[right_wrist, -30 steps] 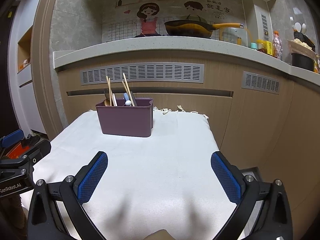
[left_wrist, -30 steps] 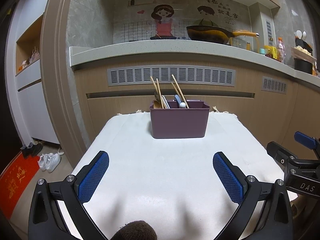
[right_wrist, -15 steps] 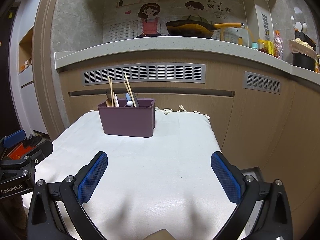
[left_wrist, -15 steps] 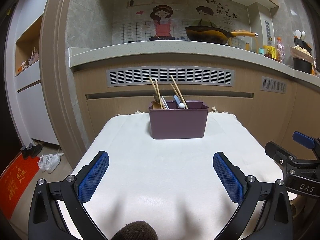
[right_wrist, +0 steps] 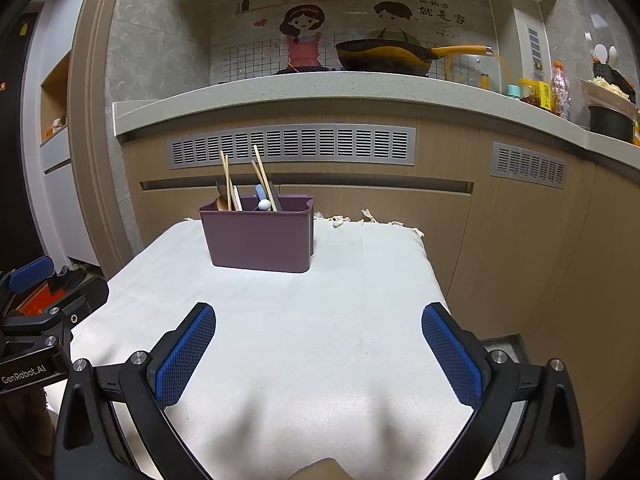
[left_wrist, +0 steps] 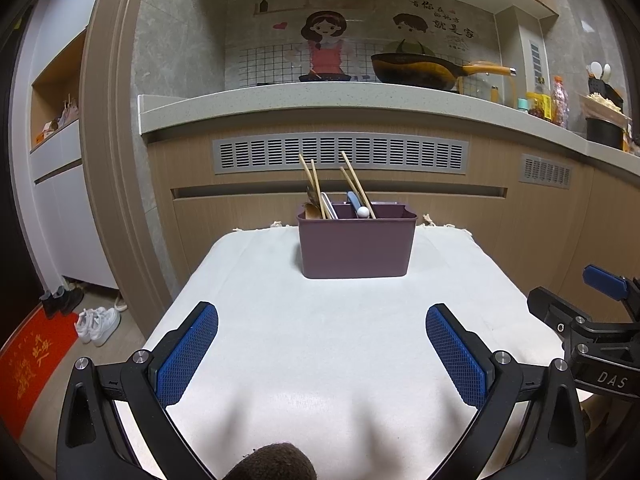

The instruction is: Organize utensils

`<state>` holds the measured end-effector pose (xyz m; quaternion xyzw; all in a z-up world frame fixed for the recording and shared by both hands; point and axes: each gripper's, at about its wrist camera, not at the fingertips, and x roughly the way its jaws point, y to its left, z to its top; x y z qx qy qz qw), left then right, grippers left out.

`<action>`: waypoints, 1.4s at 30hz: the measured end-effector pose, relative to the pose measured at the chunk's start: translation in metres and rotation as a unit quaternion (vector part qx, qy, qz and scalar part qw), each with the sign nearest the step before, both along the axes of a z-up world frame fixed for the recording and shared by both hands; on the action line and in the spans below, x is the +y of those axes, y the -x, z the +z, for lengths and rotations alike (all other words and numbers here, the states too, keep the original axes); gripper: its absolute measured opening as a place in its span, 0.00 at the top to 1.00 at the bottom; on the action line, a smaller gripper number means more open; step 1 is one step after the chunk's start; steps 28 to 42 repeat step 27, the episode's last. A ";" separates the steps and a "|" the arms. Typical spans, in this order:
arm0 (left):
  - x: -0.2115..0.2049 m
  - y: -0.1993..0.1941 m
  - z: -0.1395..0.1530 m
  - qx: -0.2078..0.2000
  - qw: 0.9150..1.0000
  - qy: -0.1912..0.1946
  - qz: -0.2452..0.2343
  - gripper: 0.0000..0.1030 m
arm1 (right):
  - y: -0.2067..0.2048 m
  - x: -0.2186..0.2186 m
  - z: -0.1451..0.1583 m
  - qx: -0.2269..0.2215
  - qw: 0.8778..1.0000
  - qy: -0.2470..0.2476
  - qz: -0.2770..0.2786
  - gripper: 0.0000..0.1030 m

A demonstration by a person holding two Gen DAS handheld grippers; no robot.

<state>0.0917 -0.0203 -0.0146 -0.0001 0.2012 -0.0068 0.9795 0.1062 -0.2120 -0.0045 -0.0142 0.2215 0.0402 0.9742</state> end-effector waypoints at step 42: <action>-0.002 0.002 0.000 0.003 1.000 0.000 0.002 0.00 | -0.002 -0.003 -0.004 0.005 1.000 -0.006 0.005 0.01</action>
